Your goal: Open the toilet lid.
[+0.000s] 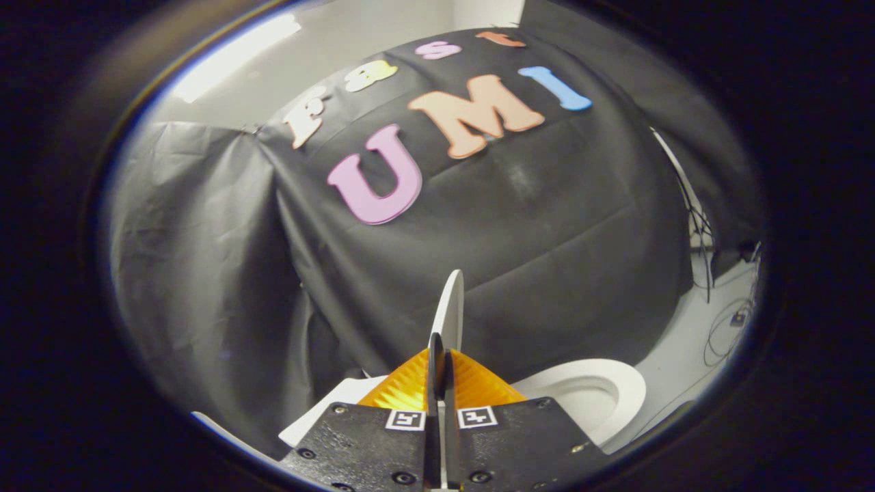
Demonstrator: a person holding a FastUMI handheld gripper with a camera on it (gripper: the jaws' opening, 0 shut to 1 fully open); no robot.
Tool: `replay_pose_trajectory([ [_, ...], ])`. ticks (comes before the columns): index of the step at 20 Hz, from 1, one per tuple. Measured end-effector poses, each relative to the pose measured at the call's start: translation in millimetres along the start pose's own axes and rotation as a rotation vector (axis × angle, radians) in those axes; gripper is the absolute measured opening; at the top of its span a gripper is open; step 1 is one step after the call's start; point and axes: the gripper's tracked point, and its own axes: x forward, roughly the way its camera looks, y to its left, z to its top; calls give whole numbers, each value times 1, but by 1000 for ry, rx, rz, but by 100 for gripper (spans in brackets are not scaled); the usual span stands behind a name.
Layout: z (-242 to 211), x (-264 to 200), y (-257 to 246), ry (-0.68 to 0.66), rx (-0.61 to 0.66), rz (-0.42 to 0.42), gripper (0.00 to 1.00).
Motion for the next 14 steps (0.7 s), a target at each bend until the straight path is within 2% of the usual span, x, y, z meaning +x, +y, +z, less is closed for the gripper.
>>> replay_pose_trajectory([
  [3,-2,8,41,15,-100,35,3],
  [7,-14,17,101,20,-135,123,3],
  [14,-42,32,176,87,-245,234,4],
])
